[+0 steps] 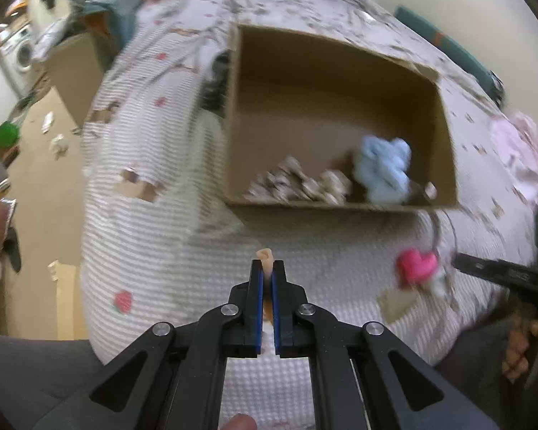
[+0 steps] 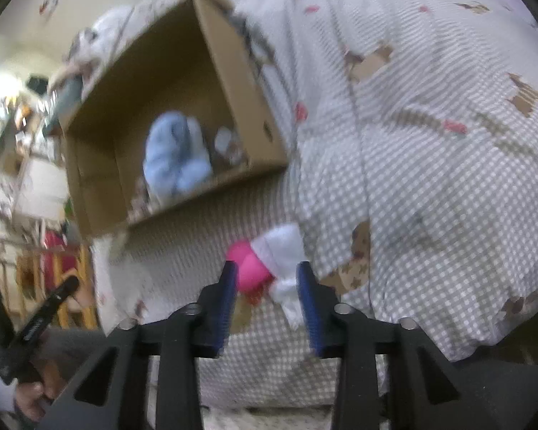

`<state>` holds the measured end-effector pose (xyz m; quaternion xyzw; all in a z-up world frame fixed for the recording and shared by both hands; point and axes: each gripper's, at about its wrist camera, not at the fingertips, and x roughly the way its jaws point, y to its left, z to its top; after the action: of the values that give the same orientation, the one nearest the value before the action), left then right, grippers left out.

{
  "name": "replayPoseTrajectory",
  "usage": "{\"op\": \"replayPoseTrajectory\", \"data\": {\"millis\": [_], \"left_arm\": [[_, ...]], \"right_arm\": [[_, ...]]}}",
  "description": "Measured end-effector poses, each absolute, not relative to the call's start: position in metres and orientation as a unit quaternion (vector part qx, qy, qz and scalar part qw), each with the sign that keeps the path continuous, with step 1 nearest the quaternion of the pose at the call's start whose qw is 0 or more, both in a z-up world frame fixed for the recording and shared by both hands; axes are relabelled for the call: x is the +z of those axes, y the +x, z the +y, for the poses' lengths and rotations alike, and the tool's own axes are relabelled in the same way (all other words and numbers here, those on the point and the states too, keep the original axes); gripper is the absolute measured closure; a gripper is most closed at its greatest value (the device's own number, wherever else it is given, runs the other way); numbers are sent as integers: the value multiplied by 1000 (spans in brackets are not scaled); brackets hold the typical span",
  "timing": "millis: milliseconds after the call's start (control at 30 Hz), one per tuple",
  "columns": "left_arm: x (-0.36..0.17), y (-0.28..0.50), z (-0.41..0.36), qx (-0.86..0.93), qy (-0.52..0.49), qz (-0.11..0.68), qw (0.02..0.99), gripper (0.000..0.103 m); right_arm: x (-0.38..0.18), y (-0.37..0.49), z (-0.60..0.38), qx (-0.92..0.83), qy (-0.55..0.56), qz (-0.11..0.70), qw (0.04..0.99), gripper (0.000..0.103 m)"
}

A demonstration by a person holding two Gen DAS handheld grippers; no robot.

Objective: Organize soft objects
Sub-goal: 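Grasp the brown tube with the left gripper while the right gripper grasps the white cloth, then carry the white cloth into the box with the right gripper while the left gripper carries the tube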

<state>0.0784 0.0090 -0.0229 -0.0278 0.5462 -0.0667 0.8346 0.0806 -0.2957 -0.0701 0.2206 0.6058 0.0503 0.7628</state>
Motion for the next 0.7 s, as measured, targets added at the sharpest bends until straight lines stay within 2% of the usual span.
{"op": "replayPoseTrajectory", "data": {"millis": [367,400,500,700], "left_arm": [[-37,88,12,-73,-79,560,821,99],[-37,89,13,-73,-83,561,820,99],[-37,90,16,-74,-97,563,818,99],[-42,92,25,-64,-126,568,811,99]], "right_arm": [[-118,87,-253,30,93,681,726,67],[-120,88,-251,30,85,683,725,70],[-116,86,-245,36,73,674,735,76],[-80,77,-258,23,92,618,781,76]]}}
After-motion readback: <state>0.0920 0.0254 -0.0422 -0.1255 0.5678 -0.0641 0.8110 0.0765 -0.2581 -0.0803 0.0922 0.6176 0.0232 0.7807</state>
